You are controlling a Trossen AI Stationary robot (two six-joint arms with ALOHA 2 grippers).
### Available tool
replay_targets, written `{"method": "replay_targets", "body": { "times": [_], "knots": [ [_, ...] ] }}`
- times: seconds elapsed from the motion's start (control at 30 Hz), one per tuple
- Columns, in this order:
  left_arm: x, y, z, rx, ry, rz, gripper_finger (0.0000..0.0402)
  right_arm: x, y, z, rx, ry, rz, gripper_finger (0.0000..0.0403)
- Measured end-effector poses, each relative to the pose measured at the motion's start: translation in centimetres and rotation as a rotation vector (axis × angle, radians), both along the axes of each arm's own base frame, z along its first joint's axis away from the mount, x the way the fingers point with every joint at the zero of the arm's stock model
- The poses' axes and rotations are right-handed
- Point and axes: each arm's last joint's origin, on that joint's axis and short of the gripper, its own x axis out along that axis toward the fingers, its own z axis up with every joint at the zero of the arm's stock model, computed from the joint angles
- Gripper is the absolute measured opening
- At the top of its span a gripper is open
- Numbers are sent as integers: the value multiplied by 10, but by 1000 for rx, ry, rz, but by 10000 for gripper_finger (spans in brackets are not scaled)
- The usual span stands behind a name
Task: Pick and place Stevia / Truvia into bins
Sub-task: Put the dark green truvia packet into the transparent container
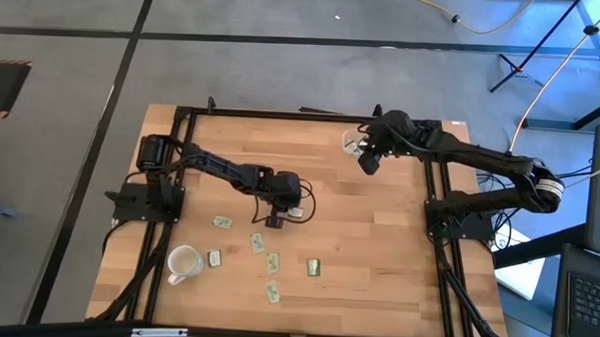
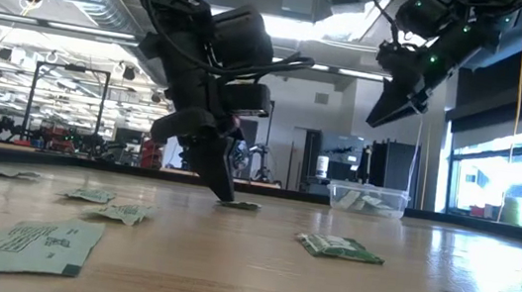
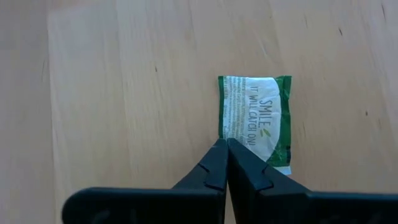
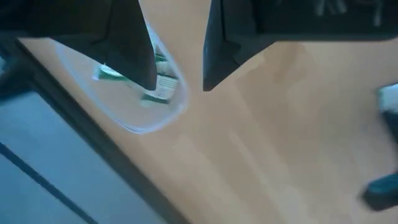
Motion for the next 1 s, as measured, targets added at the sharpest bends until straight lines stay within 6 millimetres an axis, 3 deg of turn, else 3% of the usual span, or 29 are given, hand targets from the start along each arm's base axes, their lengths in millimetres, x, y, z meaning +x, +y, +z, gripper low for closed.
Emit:
{"method": "replay_targets", "body": {
  "times": [0.27,0.77,1.0],
  "knots": [
    [5,1,6,17,-43,-13,2,16,23,5,7,-77,246,134],
    [-1,0,46,25,-156,-14,2,17,26,5,9,-79,252,134],
    [-8,8,83,295,-264,137,2,21,32,6,17,-94,270,134]
  ]
}}
